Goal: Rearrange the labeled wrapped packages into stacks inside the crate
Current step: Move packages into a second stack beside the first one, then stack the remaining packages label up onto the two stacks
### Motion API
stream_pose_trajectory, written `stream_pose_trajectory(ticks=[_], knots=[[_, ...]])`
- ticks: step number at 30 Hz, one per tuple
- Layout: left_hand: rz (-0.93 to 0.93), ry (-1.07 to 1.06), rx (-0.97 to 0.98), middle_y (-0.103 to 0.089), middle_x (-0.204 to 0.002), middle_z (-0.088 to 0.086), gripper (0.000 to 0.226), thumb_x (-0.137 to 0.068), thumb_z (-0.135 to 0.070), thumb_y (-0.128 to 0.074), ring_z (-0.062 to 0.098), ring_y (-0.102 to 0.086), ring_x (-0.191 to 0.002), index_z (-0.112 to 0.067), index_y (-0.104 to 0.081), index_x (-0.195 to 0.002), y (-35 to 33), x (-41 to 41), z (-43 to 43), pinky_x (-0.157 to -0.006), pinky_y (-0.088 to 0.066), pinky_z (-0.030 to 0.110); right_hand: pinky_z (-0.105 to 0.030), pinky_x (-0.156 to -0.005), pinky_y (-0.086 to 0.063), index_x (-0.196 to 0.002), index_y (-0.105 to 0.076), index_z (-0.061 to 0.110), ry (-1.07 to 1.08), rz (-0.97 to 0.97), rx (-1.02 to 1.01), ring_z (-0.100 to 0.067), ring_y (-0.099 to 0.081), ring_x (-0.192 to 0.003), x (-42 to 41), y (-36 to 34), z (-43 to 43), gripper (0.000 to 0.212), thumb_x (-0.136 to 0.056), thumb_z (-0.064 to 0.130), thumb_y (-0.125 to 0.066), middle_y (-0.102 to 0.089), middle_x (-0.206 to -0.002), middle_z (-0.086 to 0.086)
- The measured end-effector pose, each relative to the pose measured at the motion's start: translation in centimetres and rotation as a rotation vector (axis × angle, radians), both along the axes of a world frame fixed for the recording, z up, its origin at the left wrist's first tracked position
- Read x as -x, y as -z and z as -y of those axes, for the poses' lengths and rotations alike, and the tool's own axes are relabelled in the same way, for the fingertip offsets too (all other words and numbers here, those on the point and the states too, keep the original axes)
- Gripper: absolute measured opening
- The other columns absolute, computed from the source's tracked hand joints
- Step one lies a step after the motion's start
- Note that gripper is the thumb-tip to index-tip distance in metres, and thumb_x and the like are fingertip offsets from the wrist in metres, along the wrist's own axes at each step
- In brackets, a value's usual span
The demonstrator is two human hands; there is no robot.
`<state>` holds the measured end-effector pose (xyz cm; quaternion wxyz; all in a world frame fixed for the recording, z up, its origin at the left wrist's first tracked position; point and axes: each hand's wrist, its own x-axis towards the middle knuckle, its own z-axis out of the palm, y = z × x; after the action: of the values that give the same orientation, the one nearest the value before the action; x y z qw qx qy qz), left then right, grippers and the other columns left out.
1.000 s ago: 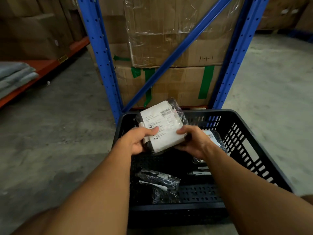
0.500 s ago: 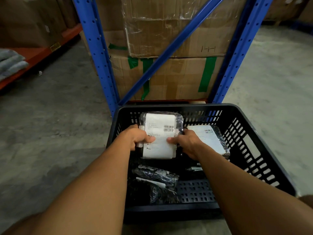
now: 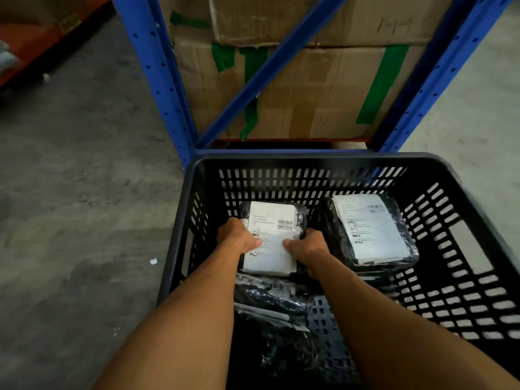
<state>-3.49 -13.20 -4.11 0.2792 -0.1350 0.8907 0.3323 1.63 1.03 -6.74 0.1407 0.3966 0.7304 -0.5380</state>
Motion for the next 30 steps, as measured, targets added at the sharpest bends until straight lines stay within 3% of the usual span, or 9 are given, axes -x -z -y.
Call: stream_pose_trajectory(ticks=[6,10,14,16,19,22,24,27,30], knots=[[0.058,0.140,0.165,-0.057,-0.133,0.014,0.060,-0.081,-0.029,-0.077,0.030,-0.059,-0.117,-0.004,-0.050,-0.129,0.8,1.2,-0.3,-0.088,-0.054,0.035,-0.044,-0.104,-0.050,-0.123,-0.060,0.000,-0.068,0.090,0.005,-0.034,-0.062,-0.117,0.7,1.0,-0.4,0.038,-0.088,0.010,-0.069,-0.065,-0.129,-0.018],[0.039,0.153,0.149,-0.063,-0.125,0.011,0.045,-0.083,-0.027,-0.075,0.028,-0.062,-0.112,-0.006,-0.059,-0.119,1.5,0.8,-0.2,-0.082,-0.052,0.032,-0.046,-0.104,-0.049,-0.125,-0.059,0.001,-0.022,0.074,-0.002,-0.034,-0.062,-0.117,0.5,1.1,-0.2,0.041,-0.088,0.011,-0.071,-0.065,-0.129,-0.017],[0.024,0.132,0.136,-0.064,-0.126,0.011,0.043,-0.087,-0.028,-0.071,0.028,-0.061,-0.114,-0.006,-0.060,-0.122,1.1,-0.3,-0.2,-0.083,-0.047,0.030,-0.037,-0.093,-0.051,-0.126,-0.055,-0.001,-0.032,0.119,-0.033,-0.034,-0.061,-0.115,-0.9,0.8,0.4,0.047,-0.091,0.029,-0.067,-0.064,-0.127,-0.017],[0.057,0.175,0.166,-0.060,-0.133,0.013,0.048,-0.091,-0.032,-0.065,0.030,-0.058,-0.118,-0.005,-0.055,-0.130,0.7,-1.0,-0.3,-0.093,-0.047,0.033,-0.034,-0.086,-0.050,-0.124,-0.056,-0.003,-0.112,0.167,-0.051,-0.032,-0.062,-0.111,-1.3,0.4,0.7,0.047,-0.092,0.030,-0.066,-0.065,-0.124,-0.017],[0.197,0.348,0.227,-0.052,-0.142,0.013,0.056,-0.094,-0.039,-0.058,0.029,-0.052,-0.126,-0.007,-0.050,-0.139,0.0,-2.0,0.3,-0.106,-0.042,0.036,-0.034,-0.097,-0.050,-0.126,-0.056,-0.004,-0.267,0.240,-0.097,-0.030,-0.060,-0.116,-1.8,-1.0,0.7,0.047,-0.091,0.025,-0.065,-0.062,-0.130,-0.017],[0.298,0.463,0.305,-0.049,-0.146,0.011,0.063,-0.088,-0.046,-0.062,0.029,-0.050,-0.128,-0.011,-0.051,-0.140,-1.2,-2.8,1.1,-0.108,-0.040,0.040,-0.038,-0.105,-0.043,-0.134,-0.051,-0.004,-0.454,0.407,-0.082,-0.034,-0.054,-0.127,-2.9,-3.7,0.8,0.044,-0.098,0.021,-0.052,-0.052,-0.143,-0.020],[0.305,0.478,0.298,-0.049,-0.146,0.011,0.063,-0.088,-0.044,-0.064,0.031,-0.050,-0.127,-0.013,-0.051,-0.141,-1.9,-3.2,1.4,-0.107,-0.041,0.043,-0.046,-0.099,-0.048,-0.130,-0.051,-0.001,-0.574,0.515,-0.020,-0.039,-0.061,-0.115,-3.6,-4.3,0.8,0.035,-0.101,0.020,-0.046,-0.051,-0.143,-0.023],[0.234,0.451,0.320,-0.052,-0.143,0.013,0.063,-0.085,-0.039,-0.070,0.031,-0.052,-0.125,-0.011,-0.052,-0.139,-2.5,-3.6,1.3,-0.106,-0.043,0.042,-0.052,-0.086,-0.051,-0.120,-0.047,-0.008,-0.636,0.549,-0.027,-0.036,-0.064,-0.078,-4.2,-4.7,0.8,0.031,-0.103,0.019,-0.046,-0.060,-0.118,-0.025],[0.170,0.416,0.367,-0.053,-0.142,0.011,0.070,-0.079,-0.041,-0.076,0.028,-0.053,-0.126,-0.009,-0.053,-0.138,-3.3,-3.6,0.9,-0.105,-0.044,0.037,-0.029,-0.055,-0.057,-0.082,-0.054,0.006,-0.692,0.416,-0.134,-0.021,-0.053,-0.068,-4.2,-5.6,0.3,0.016,-0.097,0.009,-0.051,-0.051,-0.077,-0.007]])
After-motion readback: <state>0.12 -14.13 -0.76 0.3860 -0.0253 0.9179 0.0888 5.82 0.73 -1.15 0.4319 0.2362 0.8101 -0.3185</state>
